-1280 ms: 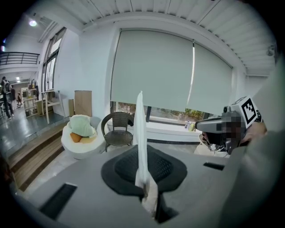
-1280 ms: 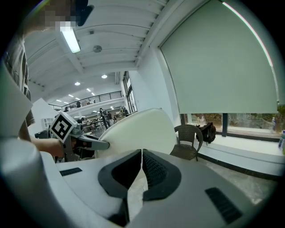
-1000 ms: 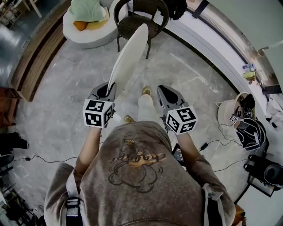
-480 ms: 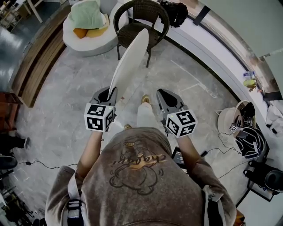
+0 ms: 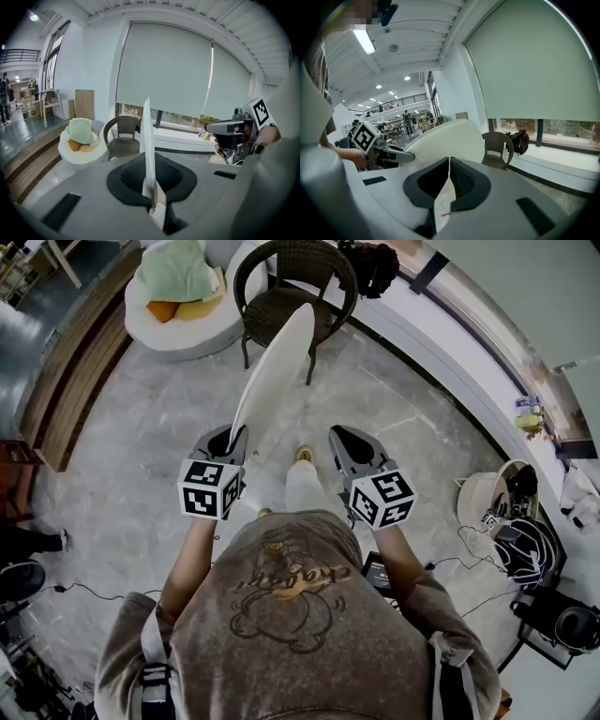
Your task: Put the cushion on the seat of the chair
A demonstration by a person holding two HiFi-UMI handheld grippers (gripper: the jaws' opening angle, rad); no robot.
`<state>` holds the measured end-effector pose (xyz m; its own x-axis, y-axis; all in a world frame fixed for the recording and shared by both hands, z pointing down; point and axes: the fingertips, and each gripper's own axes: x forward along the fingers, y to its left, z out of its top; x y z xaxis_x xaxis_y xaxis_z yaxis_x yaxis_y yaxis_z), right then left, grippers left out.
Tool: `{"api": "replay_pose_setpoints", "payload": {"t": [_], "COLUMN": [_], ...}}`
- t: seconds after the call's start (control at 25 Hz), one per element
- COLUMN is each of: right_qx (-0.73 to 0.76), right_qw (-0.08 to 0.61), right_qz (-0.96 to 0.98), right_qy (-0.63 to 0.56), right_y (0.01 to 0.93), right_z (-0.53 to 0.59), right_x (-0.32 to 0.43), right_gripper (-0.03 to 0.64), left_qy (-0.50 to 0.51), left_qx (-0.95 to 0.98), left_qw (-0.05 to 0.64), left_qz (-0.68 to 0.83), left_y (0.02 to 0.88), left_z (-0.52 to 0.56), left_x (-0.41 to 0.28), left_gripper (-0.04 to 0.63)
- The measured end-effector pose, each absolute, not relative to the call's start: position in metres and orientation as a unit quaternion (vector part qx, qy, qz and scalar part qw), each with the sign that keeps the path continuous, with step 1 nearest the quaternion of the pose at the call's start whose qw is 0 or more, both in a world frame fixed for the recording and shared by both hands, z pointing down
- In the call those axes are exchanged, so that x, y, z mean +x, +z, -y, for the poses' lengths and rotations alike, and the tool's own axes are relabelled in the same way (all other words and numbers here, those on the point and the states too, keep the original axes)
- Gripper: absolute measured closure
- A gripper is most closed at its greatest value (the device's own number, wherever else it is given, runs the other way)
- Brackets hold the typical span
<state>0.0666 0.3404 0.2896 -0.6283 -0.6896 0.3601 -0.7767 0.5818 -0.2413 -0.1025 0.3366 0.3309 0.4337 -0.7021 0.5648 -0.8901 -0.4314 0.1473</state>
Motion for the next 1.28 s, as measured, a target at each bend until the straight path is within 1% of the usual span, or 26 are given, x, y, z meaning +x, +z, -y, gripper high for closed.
{"api": "replay_pose_setpoints", "payload": {"t": [0.48,1.28], "right_qx": [0.413,0.369], "right_qw": [0.108,0.109], "right_qz": [0.883,0.902], "right_qy": [0.197,0.194], "right_y": [0.287,0.282], "right_z": [-0.272,-0.152], "right_x": [0.076,0.119], "right_gripper": [0.592,0.592], "left_qy": [0.221,0.201], "left_qx": [0.815,0.794], "left_qw": [0.22,0.238], "left_qz": [0.489,0.522], "left_y": [0.328,0.323], "left_z": [-0.27,-0.162], "left_x": [-0.089,-0.038], "left_gripper": [0.56,0.56]}}
